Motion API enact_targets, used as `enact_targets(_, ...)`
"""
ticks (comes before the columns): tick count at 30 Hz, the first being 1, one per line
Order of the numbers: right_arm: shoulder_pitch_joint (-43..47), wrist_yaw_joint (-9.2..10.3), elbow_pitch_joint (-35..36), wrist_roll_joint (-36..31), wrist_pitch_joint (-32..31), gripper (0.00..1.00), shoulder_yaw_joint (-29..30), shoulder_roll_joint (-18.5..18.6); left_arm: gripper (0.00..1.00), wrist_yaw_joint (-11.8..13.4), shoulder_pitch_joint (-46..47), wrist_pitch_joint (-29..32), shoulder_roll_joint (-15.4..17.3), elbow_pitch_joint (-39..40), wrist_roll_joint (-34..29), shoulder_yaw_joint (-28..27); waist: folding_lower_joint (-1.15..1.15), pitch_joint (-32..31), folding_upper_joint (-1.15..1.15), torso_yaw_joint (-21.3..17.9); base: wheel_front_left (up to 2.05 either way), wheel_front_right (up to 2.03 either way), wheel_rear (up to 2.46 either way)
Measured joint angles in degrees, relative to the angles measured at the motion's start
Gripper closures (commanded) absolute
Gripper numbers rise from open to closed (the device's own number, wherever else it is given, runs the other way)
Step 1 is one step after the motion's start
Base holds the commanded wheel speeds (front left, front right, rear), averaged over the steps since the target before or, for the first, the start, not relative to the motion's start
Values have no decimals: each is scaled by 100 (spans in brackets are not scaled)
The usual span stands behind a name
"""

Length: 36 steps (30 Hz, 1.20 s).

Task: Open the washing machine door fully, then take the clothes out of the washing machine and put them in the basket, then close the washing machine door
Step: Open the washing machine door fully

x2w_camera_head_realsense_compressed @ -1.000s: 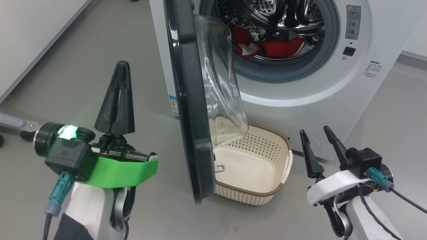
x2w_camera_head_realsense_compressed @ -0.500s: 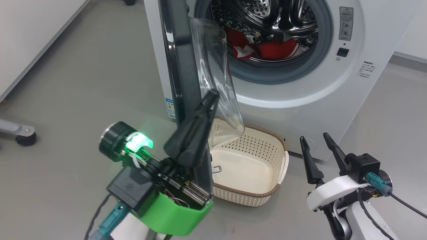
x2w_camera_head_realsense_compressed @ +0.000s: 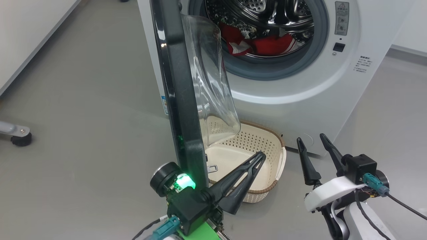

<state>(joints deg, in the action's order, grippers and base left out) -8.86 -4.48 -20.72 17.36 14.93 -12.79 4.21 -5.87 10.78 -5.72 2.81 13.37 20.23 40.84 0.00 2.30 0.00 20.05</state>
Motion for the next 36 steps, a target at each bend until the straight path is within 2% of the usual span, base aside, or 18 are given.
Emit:
enact_targets(13, -16, -51, -7, -66, 0, 0, 111, -22, 100, 63, -316, 673, 48, -836, 271, -2, 0, 200, 0, -83, 0, 0, 0)
enact_targets(24, -57, -77, -20, -129, 0, 0, 176, -42, 100, 313, -317, 699, 145, -1140, 244, -349, 0, 262, 0, -56, 0, 0, 0)
enact_targets(36, -112, -107, -42, -191, 0, 0, 261, -49, 100, 456, -317, 665, 169, -1296, 245, -536, 0, 282, 0, -6, 0, 0, 0)
